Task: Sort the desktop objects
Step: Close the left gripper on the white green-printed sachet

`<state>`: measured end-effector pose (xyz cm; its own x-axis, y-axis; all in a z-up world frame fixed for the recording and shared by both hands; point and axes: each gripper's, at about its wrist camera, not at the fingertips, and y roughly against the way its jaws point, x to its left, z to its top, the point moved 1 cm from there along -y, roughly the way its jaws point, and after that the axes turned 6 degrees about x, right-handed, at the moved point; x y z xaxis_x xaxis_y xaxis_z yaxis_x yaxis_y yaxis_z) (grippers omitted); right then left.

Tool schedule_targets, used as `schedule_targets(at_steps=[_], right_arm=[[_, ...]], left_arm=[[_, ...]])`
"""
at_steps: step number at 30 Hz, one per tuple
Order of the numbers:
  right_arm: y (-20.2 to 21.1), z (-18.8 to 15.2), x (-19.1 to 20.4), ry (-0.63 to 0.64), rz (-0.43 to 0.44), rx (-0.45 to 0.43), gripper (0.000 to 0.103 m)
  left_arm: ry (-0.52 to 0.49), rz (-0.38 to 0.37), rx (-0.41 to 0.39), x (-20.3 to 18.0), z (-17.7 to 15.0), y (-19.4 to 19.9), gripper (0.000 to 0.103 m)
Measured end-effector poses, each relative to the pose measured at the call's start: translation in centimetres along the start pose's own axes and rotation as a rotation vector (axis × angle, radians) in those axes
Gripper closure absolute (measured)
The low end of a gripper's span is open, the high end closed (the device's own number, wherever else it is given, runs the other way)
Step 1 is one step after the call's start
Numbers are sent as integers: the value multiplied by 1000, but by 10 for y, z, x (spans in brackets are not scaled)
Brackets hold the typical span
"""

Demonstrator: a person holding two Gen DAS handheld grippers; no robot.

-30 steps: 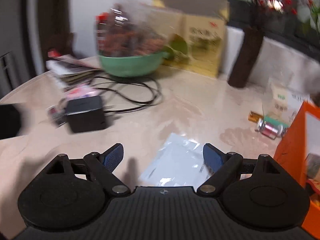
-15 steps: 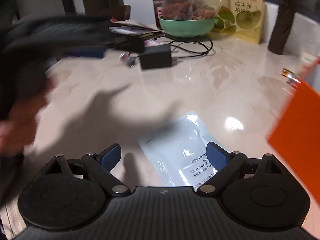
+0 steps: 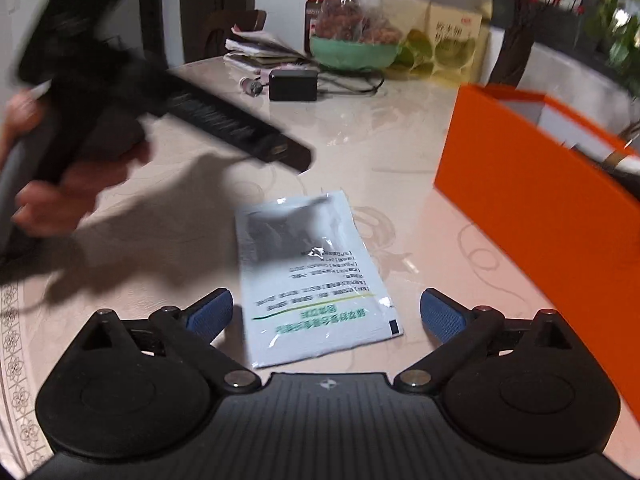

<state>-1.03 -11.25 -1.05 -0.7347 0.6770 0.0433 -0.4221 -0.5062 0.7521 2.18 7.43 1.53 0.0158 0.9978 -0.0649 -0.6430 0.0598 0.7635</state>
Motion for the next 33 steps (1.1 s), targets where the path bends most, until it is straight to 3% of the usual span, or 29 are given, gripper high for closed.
schedule_targets(at_steps=[4, 8, 15, 20, 23, 29, 31, 33], right_arm=[[-5, 2, 2, 23, 1, -10, 0], [2, -9, 5, 24, -3, -35, 3], [4, -11, 5, 9, -15, -43, 4], [3, -12, 10, 22, -6, -58, 14], [6, -13, 12, 22, 0, -64, 20], [8, -12, 19, 3, -18, -69, 30], [9, -13, 21, 0, -24, -72, 31], [8, -13, 22, -7, -32, -74, 31]], left_arm=[[29, -19, 14, -6, -6, -1, 6], [-3, -74, 25, -32, -8, 0, 3], [-21, -93, 77, -62, -7, -14, 0], [-93, 4, 62, -77, -10, -23, 0], [-102, 8, 57, -77, -13, -22, 0], [-122, 25, 24, -78, -15, -18, 16], [-117, 30, 16, -75, -14, -16, 27], [-107, 25, 13, -72, -13, -15, 31]])
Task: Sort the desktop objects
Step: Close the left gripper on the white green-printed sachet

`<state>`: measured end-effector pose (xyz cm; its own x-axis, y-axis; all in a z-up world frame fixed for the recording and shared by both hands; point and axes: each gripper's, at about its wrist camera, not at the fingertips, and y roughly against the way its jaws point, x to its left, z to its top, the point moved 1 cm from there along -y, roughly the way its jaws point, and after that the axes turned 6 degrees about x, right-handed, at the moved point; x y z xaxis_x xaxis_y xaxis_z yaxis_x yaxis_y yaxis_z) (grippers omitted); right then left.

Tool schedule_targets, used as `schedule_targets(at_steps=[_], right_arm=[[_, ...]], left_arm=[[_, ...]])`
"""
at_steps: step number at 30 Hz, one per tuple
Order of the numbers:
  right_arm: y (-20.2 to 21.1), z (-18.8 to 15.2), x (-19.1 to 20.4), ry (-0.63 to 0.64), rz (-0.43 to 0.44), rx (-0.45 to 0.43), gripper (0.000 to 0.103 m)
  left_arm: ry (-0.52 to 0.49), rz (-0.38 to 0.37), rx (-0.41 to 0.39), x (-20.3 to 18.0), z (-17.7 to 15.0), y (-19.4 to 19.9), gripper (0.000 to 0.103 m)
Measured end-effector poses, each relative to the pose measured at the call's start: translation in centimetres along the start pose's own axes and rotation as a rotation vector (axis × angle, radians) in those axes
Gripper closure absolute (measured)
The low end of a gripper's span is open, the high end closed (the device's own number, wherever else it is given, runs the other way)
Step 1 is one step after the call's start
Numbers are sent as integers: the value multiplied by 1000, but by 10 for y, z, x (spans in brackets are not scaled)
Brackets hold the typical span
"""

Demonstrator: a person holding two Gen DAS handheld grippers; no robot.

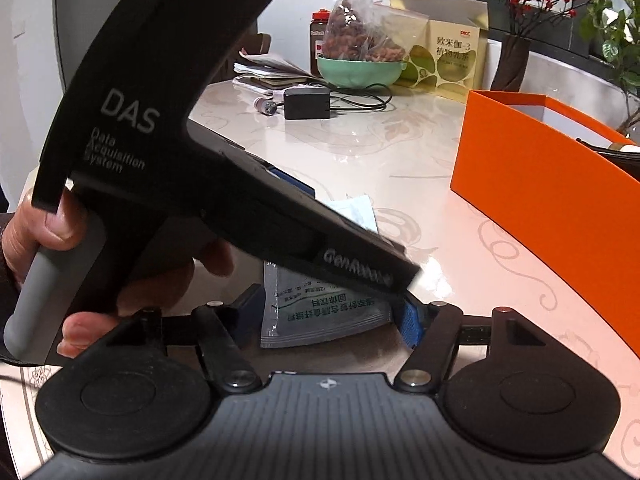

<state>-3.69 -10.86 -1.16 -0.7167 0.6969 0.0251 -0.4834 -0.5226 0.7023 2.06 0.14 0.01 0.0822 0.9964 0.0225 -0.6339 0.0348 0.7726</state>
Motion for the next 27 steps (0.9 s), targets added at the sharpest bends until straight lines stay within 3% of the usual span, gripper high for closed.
schedule_targets(at_steps=[4, 6, 8, 16, 20, 22, 23, 27], right_arm=[[1, 0, 0, -27, -4, -4, 34], [2, 2, -2, -60, -11, -6, 42], [3, 2, -3, -84, -9, -7, 43], [-1, 6, -3, -31, -3, 20, 42], [-6, 7, -1, -7, 9, 31, 32], [-6, 7, 5, 1, -10, 31, 34], [-5, 7, 6, -1, -13, 28, 40], [-4, 7, 3, -12, -14, 28, 43]], left_arm=[[-2, 3, -9, 0, -1, 1, 36], [-9, 3, -15, -2, -1, 3, 40], [-24, -23, -25, -4, -1, 6, 58], [-32, -30, -20, -4, -2, 7, 60], [-20, -41, -20, -1, -1, 6, 60], [-22, -41, -20, -1, -1, 7, 61], [-27, -34, -22, -2, -1, 7, 62], [-38, -24, -27, -4, -2, 7, 62]])
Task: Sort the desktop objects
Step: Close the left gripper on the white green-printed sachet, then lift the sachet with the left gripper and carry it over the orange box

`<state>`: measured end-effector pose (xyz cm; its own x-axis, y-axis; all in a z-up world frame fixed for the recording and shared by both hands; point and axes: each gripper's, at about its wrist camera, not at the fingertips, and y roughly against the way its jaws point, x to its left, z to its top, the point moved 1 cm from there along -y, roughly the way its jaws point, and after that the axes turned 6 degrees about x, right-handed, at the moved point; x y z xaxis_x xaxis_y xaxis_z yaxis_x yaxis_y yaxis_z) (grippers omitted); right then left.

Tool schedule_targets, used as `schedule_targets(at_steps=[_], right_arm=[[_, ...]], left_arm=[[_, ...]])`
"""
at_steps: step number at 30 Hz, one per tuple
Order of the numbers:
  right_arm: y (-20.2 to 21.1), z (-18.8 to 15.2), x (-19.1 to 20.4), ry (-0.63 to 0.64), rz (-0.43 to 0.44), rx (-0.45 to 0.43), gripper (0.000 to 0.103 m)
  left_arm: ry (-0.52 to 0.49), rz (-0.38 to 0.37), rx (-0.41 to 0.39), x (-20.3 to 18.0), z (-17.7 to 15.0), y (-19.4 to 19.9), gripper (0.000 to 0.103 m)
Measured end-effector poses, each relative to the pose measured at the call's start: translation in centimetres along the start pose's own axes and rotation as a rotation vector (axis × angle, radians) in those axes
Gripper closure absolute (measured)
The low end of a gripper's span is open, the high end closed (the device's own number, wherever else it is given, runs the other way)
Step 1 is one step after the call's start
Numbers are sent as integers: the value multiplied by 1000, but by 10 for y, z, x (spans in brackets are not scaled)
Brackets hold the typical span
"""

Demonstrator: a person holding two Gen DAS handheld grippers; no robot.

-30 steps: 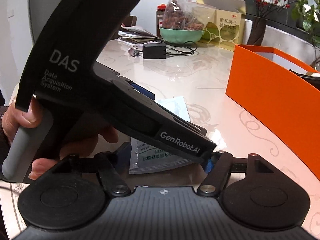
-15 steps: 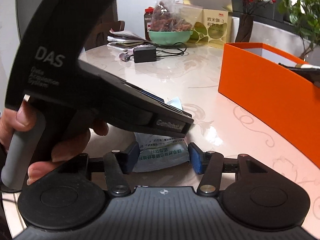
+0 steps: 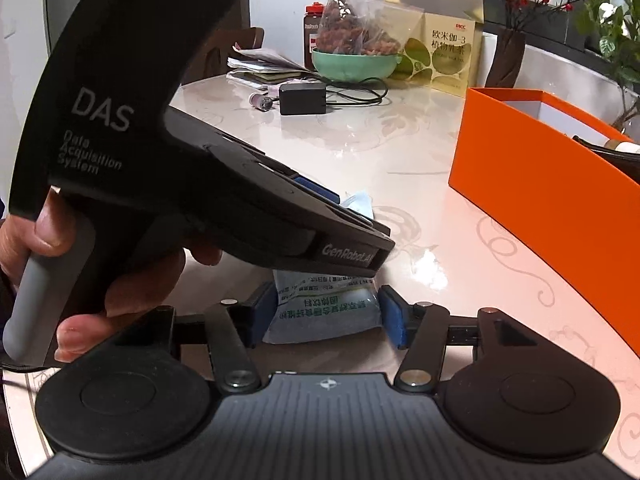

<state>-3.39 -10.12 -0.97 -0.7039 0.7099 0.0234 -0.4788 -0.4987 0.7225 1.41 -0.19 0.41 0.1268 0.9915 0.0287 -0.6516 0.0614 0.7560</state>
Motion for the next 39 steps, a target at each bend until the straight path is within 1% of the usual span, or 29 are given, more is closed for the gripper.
schedule_targets(at_steps=[2, 3, 4, 8, 10, 12, 14, 17, 30, 31, 39], right_arm=[[0, 0, 0, -15, -3, -4, 44], [0, -1, 0, -17, -8, -7, 45], [0, -1, 1, -22, -5, -10, 50], [0, -1, 4, -46, -17, -19, 53], [1, 0, 2, -58, -14, -24, 55], [3, 0, 1, -74, -10, -31, 58], [5, 1, 0, -86, -18, -43, 66], [8, 3, -2, -99, -14, -50, 71], [21, 5, -2, -104, -53, -91, 80], [22, 5, -2, -105, -61, -95, 98], [31, 8, -1, -113, -90, -112, 97]], left_arm=[[-12, 7, -3, -2, -1, 0, 65], [-15, 4, -4, -3, -1, 1, 69], [-11, -1, -3, -2, 0, 2, 71], [11, -41, 4, 3, 1, 3, 76], [13, -48, 3, 4, 1, 4, 79], [14, -50, 3, 4, 1, 4, 79], [16, -53, 2, 5, 2, 5, 80], [15, -51, -5, 4, 4, 8, 81], [-4, -54, -32, -6, 15, 22, 82], [-7, -52, -33, -7, 16, 23, 85], [-30, -62, -43, -15, 26, 30, 85]])
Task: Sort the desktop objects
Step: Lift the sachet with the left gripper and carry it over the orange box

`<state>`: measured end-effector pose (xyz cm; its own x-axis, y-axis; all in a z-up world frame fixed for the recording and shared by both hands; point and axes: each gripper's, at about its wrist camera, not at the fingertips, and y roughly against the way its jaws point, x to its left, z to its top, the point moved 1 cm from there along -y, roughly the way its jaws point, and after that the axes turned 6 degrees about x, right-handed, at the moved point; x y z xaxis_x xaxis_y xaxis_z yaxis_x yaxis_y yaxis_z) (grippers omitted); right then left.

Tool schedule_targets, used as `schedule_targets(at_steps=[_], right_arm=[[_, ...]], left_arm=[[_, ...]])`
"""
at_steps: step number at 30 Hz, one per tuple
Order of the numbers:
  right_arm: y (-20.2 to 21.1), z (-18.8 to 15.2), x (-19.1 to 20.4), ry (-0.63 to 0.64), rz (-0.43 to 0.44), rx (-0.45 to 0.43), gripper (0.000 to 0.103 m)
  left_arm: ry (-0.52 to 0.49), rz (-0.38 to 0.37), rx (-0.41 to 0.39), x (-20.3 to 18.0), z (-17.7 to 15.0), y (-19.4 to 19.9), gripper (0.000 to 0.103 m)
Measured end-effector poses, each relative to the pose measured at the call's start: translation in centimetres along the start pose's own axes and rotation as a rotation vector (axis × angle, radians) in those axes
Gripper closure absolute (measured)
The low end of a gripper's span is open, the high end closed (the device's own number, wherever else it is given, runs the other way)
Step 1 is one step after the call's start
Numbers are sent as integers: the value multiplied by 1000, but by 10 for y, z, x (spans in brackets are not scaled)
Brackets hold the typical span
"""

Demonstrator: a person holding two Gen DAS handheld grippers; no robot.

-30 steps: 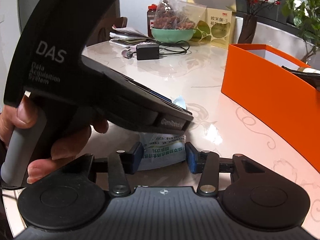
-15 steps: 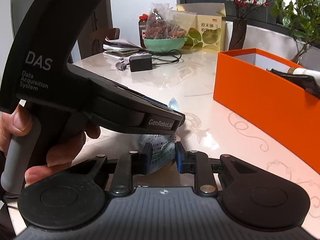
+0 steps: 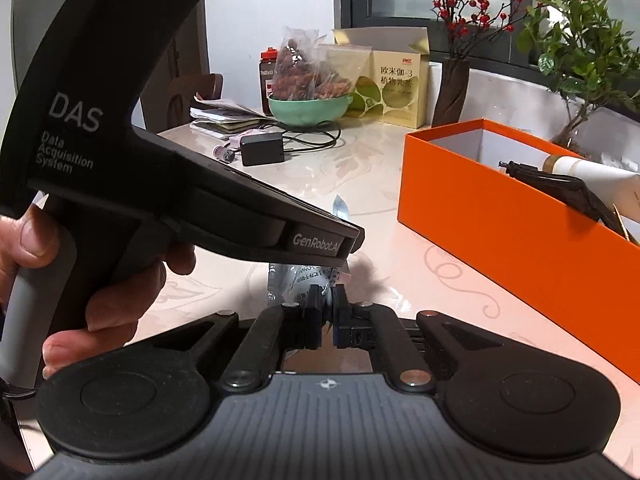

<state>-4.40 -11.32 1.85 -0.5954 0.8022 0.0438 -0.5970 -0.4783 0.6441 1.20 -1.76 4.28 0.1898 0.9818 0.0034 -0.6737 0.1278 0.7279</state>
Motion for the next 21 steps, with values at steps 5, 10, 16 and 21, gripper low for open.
schedule_targets(at_steps=[5, 10, 16, 21], right_arm=[[10, 5, -3, -5, -11, -33, 97], [29, 21, -13, -13, -44, -88, 98], [50, 47, -34, -24, -109, -154, 97], [68, 69, -61, -44, -154, -206, 97]], left_arm=[[-12, -3, -30, -5, 12, 11, 85], [-51, -2, -79, -21, 39, 27, 85], [-113, 5, -142, -49, 84, 40, 85], [-145, -7, -196, -72, 120, 47, 85]])
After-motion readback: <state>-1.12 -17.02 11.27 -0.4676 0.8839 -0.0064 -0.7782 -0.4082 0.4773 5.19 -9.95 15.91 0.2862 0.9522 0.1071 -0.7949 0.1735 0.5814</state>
